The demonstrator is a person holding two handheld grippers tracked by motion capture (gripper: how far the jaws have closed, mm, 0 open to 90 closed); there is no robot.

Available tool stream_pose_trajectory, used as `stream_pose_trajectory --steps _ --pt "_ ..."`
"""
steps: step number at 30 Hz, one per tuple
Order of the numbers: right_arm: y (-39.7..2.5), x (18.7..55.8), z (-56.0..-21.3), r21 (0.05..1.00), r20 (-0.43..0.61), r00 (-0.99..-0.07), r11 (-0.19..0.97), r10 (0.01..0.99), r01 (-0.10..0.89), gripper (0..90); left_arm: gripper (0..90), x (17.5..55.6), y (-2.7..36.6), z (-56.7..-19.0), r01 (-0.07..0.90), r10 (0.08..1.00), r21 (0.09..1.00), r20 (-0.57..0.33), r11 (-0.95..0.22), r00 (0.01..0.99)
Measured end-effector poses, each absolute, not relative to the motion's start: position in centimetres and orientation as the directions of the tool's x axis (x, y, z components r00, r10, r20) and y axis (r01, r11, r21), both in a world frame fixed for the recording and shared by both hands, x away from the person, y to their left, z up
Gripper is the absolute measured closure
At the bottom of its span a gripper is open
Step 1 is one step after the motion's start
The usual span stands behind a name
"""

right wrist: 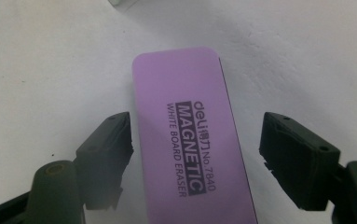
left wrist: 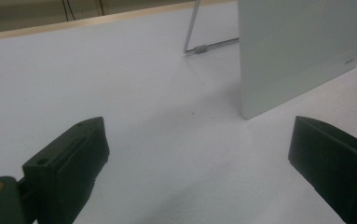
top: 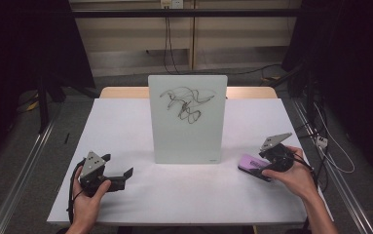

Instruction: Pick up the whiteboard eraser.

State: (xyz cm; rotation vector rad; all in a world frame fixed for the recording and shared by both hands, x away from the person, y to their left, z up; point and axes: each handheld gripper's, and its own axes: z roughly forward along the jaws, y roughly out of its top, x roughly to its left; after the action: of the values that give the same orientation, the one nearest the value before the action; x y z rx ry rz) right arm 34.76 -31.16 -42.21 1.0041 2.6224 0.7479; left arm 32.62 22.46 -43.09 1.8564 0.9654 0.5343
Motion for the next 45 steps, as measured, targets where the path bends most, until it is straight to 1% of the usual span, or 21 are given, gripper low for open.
stream_pose_trajectory --steps 11,21,22,32,45 --pt "-30.6 34.9 -42.7 0.492 -0.045 -0.771 0.685 0.636 0.537 34.2 4.7 32.3 22.7 -43.0 0.397 0.811 0.884 -0.037 -0.246 0.584" --pt "-30.6 35.0 -42.7 0.465 -0.058 -0.778 0.706 0.626 0.534 36.9 4.7 32.2 22.9 -43.1 0.401 0.813 0.883 -0.039 -0.245 0.581" --pt "-30.6 35.0 -42.6 0.468 -0.058 -0.778 0.706 0.625 0.532 38.6 4.7 32.2 22.9 -43.1 0.400 0.812 0.882 -0.034 -0.250 0.582" --pt "-30.5 34.9 -42.4 0.450 -0.074 -0.780 0.718 0.622 0.530 40.3 4.7 32.3 22.9 -43.1 0.401 0.810 0.879 -0.031 -0.257 0.585" --pt "-30.9 34.7 -41.8 0.533 -0.034 -0.742 0.640 0.670 0.554 40.6 4.7 32.3 22.9 -43.1 0.403 0.814 0.882 -0.039 -0.245 0.579"
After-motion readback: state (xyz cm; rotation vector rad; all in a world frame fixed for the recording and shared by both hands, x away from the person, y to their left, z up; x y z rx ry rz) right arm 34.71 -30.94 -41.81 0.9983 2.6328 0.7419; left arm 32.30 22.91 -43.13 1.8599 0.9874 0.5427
